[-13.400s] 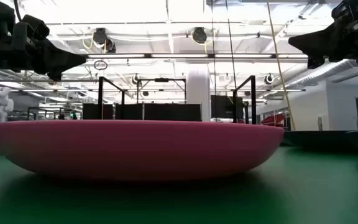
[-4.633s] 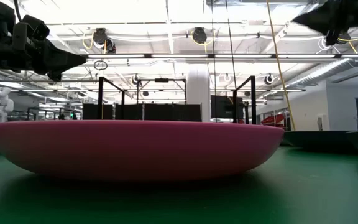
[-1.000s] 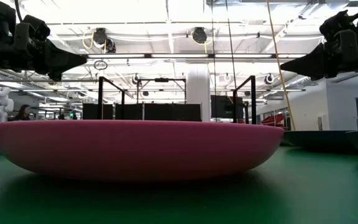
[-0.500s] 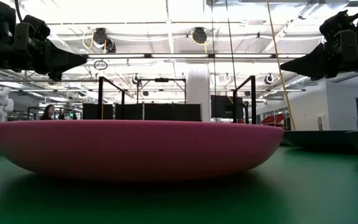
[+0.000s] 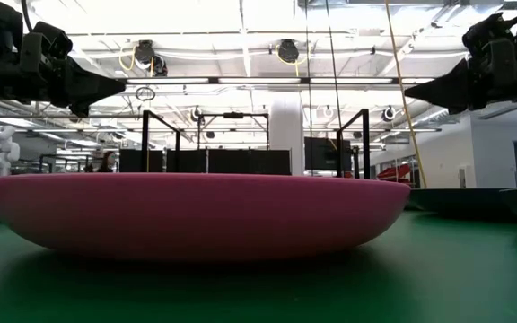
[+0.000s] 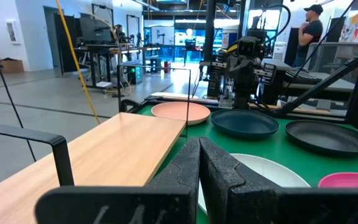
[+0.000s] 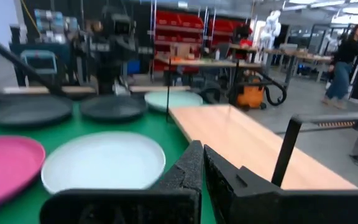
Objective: Place and stack plates onto a shelf
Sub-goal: Put the white plate on the shelf
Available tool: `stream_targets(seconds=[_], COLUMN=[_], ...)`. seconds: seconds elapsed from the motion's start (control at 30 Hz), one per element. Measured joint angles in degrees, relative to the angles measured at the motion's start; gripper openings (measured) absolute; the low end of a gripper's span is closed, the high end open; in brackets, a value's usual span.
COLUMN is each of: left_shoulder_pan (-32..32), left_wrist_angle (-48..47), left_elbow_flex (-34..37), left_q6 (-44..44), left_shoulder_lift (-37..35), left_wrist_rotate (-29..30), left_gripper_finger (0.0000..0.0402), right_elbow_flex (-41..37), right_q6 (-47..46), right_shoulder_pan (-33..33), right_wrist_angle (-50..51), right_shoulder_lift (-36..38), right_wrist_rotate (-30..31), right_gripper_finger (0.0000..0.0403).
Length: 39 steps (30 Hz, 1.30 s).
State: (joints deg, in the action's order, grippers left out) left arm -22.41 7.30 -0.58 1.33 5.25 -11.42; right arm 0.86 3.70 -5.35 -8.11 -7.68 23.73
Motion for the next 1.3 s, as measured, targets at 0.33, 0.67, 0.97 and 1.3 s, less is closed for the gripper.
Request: stream_targets(seconds=[0.33,0.67,0.97,1.3], left_shoulder_pan=[0.0,0.0,0.0,0.0], left_wrist_angle=[0.0,0.2,0.2,0.2], left_elbow_flex=[0.0,0.0,0.0,0.0], left_q6=[0.0,0.0,0.0,0.0], left_shoulder_lift=[0.0,0.0,0.0,0.0], left_wrist_rotate=[0.0,0.0,0.0,0.0], left_gripper_finger=[0.0010,0.0010,0.0010,0.0010], right_elbow_flex=[3.2,32.5,39.7,39.7], right_q6=[-16.9,-16.2,-13.3,-9.1], right_shoulder_pan=[0.0,-0.1,-0.9,-2.1], right_wrist_angle=[-12.9,13.6,2.9,-11.1], right_shoulder_lift=[-0.6,-14.3,-28.5,-40.3], right_wrist_rotate=[-1.5,-10.5,-29.9,-32.0], right_gripper_finger=[0.0000,0.0000,0.0000,0.0000])
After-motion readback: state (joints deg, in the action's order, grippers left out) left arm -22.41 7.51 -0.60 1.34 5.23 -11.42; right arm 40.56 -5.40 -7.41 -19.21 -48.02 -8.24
